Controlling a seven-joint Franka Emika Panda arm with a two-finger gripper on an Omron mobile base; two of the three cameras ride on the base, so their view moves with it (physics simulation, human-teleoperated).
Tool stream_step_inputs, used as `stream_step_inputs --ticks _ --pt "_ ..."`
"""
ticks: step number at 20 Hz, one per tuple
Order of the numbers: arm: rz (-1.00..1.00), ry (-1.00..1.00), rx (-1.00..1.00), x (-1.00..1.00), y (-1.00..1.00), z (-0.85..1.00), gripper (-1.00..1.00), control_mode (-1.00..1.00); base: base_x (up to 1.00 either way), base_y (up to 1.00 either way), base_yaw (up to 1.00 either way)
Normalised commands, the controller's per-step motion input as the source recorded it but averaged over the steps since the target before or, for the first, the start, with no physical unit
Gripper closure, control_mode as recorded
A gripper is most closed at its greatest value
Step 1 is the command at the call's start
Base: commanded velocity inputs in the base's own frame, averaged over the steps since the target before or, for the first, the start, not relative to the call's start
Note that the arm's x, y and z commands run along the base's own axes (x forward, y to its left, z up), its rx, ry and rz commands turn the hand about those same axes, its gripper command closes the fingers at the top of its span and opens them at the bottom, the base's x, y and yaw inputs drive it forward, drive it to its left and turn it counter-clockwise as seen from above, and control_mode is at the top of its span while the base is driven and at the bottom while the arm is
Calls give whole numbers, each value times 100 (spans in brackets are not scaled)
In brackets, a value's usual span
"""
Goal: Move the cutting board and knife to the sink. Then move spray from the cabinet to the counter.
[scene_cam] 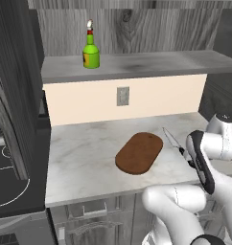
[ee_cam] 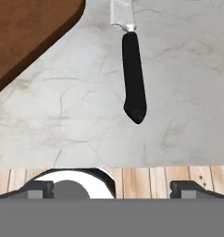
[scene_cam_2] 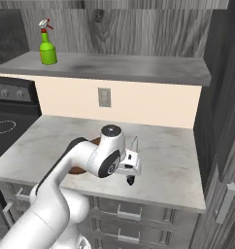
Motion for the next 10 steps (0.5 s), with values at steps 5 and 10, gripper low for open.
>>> stream_step_inputs --ticks 5,10 --pt "0 0 0 42 -3 -6 -100 -100 0 0 0" --pt "0 0 0 53 -5 -7 -100 -100 0 0 0"
